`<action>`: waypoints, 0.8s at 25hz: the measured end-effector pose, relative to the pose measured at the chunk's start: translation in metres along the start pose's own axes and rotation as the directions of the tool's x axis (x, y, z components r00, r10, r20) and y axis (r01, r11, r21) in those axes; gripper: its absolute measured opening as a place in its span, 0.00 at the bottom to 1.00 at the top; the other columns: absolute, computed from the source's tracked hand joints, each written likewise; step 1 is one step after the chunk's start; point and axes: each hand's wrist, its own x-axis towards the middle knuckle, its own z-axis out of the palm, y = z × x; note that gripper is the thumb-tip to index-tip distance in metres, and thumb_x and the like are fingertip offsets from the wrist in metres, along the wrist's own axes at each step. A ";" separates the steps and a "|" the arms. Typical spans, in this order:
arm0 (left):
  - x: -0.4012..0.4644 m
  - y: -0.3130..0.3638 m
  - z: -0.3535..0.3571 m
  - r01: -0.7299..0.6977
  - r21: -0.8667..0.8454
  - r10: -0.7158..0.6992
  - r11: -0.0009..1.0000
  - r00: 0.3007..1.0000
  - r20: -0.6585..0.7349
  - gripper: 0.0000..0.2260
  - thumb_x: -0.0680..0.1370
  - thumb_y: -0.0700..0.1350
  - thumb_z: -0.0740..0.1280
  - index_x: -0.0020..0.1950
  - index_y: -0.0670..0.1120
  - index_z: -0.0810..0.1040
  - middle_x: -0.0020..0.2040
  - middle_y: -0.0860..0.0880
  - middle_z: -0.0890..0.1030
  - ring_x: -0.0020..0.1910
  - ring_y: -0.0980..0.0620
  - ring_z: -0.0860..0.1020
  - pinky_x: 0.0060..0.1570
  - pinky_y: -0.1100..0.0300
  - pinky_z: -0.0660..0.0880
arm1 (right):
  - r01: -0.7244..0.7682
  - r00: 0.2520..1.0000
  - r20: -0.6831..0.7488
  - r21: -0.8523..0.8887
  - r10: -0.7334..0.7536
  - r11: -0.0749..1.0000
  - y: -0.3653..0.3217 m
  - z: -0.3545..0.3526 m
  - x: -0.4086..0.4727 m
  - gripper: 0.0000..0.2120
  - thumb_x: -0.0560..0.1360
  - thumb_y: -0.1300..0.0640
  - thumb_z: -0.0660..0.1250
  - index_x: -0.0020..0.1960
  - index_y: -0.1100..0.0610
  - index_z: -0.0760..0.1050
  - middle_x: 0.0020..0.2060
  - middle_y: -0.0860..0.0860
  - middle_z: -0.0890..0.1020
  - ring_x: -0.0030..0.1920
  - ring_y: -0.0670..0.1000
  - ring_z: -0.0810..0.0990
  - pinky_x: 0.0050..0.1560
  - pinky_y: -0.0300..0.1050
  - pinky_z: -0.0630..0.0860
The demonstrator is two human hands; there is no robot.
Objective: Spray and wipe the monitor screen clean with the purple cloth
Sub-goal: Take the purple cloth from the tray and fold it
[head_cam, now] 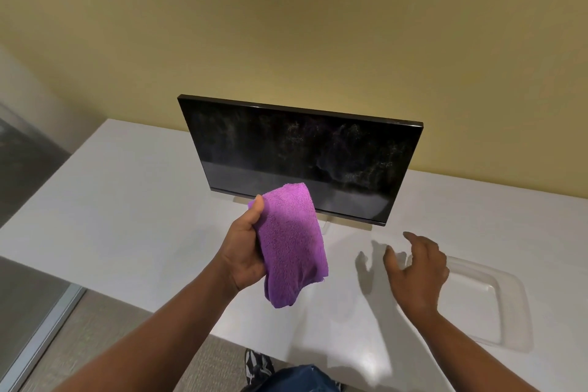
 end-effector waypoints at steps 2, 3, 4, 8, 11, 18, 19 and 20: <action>-0.008 0.005 -0.001 0.003 0.018 -0.003 1.000 1.000 -0.003 0.22 0.81 0.64 0.59 0.55 0.51 0.87 0.58 0.42 0.86 0.51 0.43 0.86 0.46 0.49 0.81 | 0.086 0.996 -0.008 0.229 -0.087 0.970 -0.040 -0.002 -0.006 0.16 0.74 0.43 0.65 0.57 0.50 0.80 0.51 0.46 0.81 0.53 0.53 0.79 0.56 0.55 0.73; -0.012 0.008 -0.002 0.007 0.028 -0.007 1.000 1.000 -0.002 0.23 0.81 0.64 0.59 0.56 0.51 0.87 0.58 0.43 0.85 0.51 0.44 0.86 0.47 0.49 0.81 | 0.119 0.991 0.011 0.347 -0.130 0.930 -0.062 -0.004 -0.008 0.13 0.74 0.43 0.65 0.54 0.48 0.80 0.48 0.42 0.81 0.50 0.49 0.79 0.54 0.55 0.76; -0.016 0.011 -0.004 0.005 0.035 -0.005 0.999 1.000 -0.001 0.24 0.81 0.64 0.59 0.56 0.50 0.87 0.59 0.43 0.85 0.51 0.44 0.86 0.47 0.49 0.81 | 0.129 0.985 0.045 0.448 -0.167 0.884 -0.085 -0.005 -0.010 0.11 0.73 0.44 0.66 0.53 0.45 0.80 0.47 0.39 0.80 0.49 0.46 0.79 0.52 0.52 0.78; -0.034 0.028 -0.012 -0.007 0.080 0.005 0.997 1.000 0.018 0.23 0.78 0.65 0.62 0.57 0.50 0.87 0.60 0.42 0.85 0.54 0.43 0.85 0.48 0.49 0.81 | -0.120 0.881 0.415 0.659 -0.226 0.742 -0.161 -0.015 -0.016 0.19 0.71 0.35 0.67 0.59 0.40 0.79 0.55 0.39 0.81 0.55 0.40 0.80 0.50 0.30 0.76; -0.046 0.047 -0.019 -0.031 0.141 0.025 0.990 0.999 0.040 0.23 0.79 0.65 0.63 0.58 0.49 0.86 0.60 0.40 0.84 0.56 0.41 0.85 0.49 0.48 0.82 | -0.252 0.714 0.607 0.687 -0.349 0.682 -0.201 -0.020 -0.020 0.20 0.71 0.31 0.68 0.53 0.45 0.82 0.50 0.44 0.85 0.50 0.44 0.84 0.47 0.37 0.79; -0.062 0.093 -0.061 -0.070 0.202 0.051 0.977 0.994 0.097 0.23 0.79 0.62 0.66 0.67 0.48 0.81 0.62 0.38 0.82 0.61 0.35 0.82 0.60 0.38 0.79 | -0.384 0.653 0.655 0.718 -0.379 0.580 -0.274 -0.009 -0.052 0.13 0.75 0.44 0.73 0.55 0.49 0.83 0.53 0.54 0.86 0.54 0.56 0.86 0.51 0.51 0.84; -0.064 0.102 -0.075 -0.087 0.224 0.067 0.971 0.993 0.095 0.23 0.79 0.62 0.66 0.66 0.48 0.81 0.62 0.39 0.83 0.61 0.36 0.82 0.61 0.37 0.78 | -0.386 0.663 0.654 0.716 -0.365 0.582 -0.289 -0.001 -0.062 0.12 0.75 0.44 0.73 0.55 0.48 0.82 0.53 0.54 0.86 0.54 0.57 0.86 0.52 0.52 0.84; -0.064 0.111 -0.090 -0.111 0.242 0.090 0.964 0.991 0.096 0.23 0.80 0.61 0.66 0.67 0.47 0.80 0.62 0.39 0.83 0.61 0.36 0.82 0.62 0.37 0.78 | -0.393 0.677 0.649 0.717 -0.346 0.576 -0.303 0.008 -0.072 0.12 0.74 0.44 0.73 0.55 0.47 0.82 0.53 0.54 0.86 0.54 0.57 0.86 0.52 0.54 0.84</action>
